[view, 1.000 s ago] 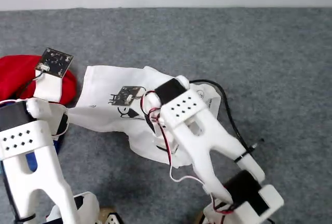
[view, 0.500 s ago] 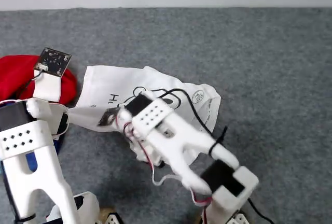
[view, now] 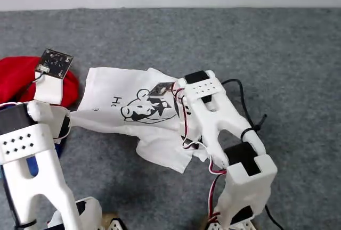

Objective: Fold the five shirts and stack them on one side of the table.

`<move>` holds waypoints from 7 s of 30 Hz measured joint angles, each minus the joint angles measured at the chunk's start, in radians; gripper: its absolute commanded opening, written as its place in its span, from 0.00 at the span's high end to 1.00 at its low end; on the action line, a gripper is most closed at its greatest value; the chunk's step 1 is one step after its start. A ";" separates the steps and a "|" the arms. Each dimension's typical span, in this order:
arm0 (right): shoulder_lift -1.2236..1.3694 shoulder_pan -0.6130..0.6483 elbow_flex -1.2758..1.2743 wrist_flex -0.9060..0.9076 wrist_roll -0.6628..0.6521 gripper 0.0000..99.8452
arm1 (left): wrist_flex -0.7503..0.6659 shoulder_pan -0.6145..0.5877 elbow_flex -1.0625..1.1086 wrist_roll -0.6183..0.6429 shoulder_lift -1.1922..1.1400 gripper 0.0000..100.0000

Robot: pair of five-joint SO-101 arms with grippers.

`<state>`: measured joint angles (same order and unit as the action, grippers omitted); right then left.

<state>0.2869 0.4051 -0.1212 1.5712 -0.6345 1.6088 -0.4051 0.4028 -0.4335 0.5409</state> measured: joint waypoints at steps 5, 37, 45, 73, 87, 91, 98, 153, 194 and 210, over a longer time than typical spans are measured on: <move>-0.023 0.083 0.044 0.110 0.035 0.93 | 0.000 0.000 0.000 0.000 0.000 0.99; 0.017 0.416 -0.115 -0.021 0.149 0.84 | 0.000 0.000 0.000 0.000 0.000 0.99; 0.063 0.327 -0.112 -0.064 0.143 0.84 | 0.000 0.000 0.000 0.000 0.000 0.99; 0.158 0.229 -0.051 -0.127 0.118 0.99 | 0.000 0.000 0.000 0.000 0.000 0.99; -0.052 0.160 0.104 0.083 0.087 0.99 | 0.000 0.000 0.025 0.002 0.003 0.99; -0.203 0.104 0.196 0.147 0.048 0.99 | 0.000 0.000 -0.034 0.002 0.003 0.99; -0.422 -0.031 0.394 0.161 -0.034 0.99 | 0.000 0.002 -0.241 0.002 0.003 0.99; -0.620 -0.594 1.671 -0.198 -0.537 0.99 | 0.126 0.318 -0.852 -0.052 0.288 0.99; -0.799 -0.173 -0.068 0.089 0.092 0.99 | -0.044 0.408 -0.322 -0.011 0.164 0.99; -0.190 0.275 0.020 -0.144 0.325 0.82 | -0.181 -0.017 0.034 -0.218 0.164 0.99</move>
<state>0.0967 0.6797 -0.1013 1.4270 -0.3092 1.4277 -0.4219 0.4365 -0.6513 0.7050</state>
